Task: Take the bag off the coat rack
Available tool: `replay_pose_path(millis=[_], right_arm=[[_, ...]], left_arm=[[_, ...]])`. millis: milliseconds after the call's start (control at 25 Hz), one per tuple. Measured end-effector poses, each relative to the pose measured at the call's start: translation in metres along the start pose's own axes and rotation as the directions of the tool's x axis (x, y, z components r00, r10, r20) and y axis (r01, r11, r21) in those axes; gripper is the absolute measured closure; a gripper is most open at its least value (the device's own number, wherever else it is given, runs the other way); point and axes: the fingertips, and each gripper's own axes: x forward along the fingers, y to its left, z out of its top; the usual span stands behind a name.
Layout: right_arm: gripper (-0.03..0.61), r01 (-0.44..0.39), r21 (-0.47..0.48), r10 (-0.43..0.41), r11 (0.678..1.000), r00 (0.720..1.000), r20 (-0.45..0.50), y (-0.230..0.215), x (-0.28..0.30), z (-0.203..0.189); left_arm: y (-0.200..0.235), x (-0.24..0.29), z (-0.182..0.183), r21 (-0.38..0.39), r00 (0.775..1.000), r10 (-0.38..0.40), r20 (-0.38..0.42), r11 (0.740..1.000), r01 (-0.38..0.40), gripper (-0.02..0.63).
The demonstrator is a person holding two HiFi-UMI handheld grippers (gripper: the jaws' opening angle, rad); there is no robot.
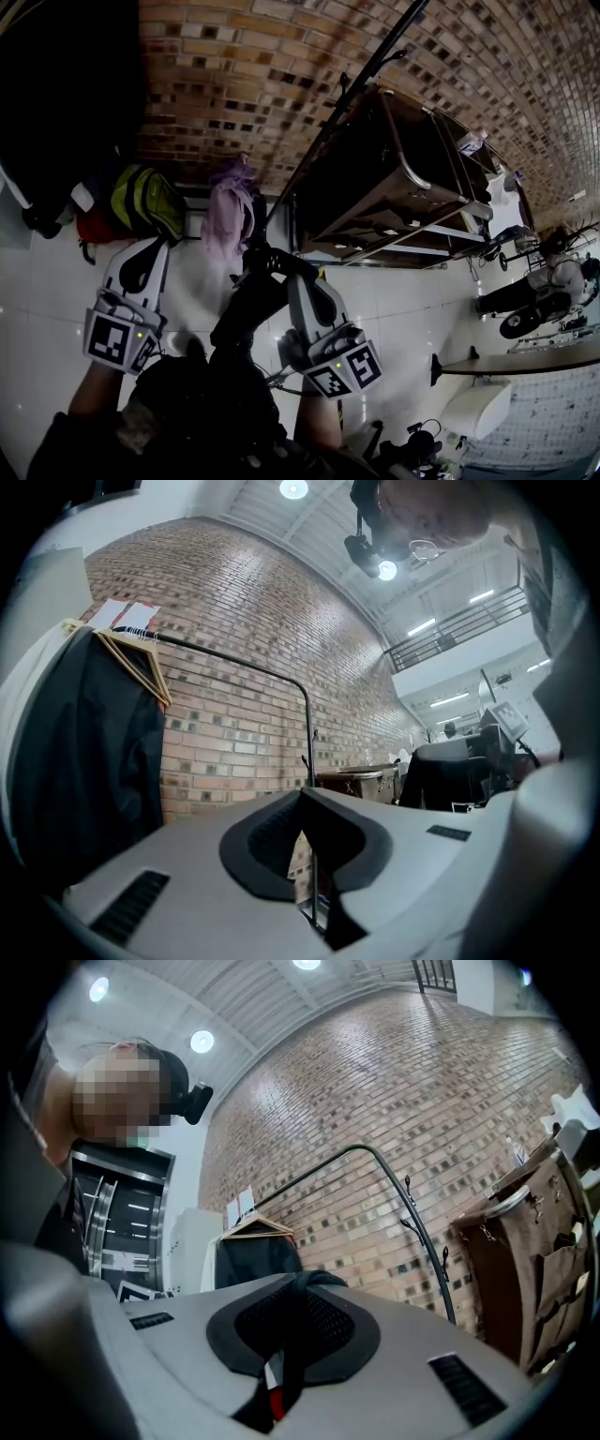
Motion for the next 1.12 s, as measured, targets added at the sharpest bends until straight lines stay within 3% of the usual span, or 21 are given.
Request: replay_pose_path(millis=[1120], right_arm=[[0.552,0.035,-0.002,-0.035,0.999,0.999,-0.006,-0.013,-0.006,-0.003]], left_arm=[[-0.010,0.016,-0.005,-0.009,0.999,-0.034,-0.003,0.999,0.034,0.578]])
